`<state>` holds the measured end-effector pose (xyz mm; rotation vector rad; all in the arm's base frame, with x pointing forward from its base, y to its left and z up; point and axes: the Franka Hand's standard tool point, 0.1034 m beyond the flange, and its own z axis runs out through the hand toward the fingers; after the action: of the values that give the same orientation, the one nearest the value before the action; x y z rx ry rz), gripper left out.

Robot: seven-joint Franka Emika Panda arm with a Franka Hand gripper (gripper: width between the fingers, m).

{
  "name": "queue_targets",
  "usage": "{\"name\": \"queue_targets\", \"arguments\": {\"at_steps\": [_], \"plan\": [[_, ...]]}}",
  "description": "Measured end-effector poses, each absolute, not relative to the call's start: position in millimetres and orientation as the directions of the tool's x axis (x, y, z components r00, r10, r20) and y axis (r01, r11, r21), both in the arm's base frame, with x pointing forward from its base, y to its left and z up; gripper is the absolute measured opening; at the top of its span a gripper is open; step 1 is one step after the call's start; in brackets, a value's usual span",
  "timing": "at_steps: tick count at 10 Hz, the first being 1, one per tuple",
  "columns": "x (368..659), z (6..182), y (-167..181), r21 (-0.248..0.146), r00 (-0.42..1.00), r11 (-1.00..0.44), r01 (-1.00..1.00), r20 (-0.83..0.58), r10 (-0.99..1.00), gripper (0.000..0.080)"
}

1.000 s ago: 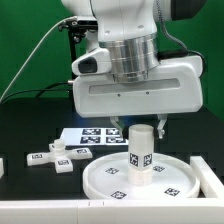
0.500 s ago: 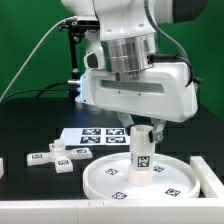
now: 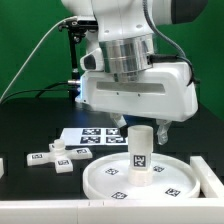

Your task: Assemble round table

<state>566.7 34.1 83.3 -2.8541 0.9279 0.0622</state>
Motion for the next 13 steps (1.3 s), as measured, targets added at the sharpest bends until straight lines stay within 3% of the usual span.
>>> {"name": "queue_targets", "arguments": {"at_steps": [2, 5, 9, 10, 12, 13], "plan": [[567.0, 83.3, 35.0, -0.097, 0.956, -0.952, -0.292, -0.027, -0.291, 0.0648], [566.9, 82.6, 33.0, -0.098, 0.992, -0.987, -0.129, -0.011, -0.129, 0.0649], [569.8, 83.6, 37.1, -0.072, 0.932, -0.929, 0.363, 0.055, 0.359, 0.0649], [569.7, 83.2, 37.0, -0.075, 0.939, -0.936, 0.344, 0.054, 0.341, 0.0649], [569.4, 82.7, 36.8, -0.075, 0.944, -0.942, 0.328, 0.052, 0.325, 0.0412], [569.4, 82.6, 37.0, -0.078, 0.959, -0.956, 0.282, 0.049, 0.279, 0.0412]]}}
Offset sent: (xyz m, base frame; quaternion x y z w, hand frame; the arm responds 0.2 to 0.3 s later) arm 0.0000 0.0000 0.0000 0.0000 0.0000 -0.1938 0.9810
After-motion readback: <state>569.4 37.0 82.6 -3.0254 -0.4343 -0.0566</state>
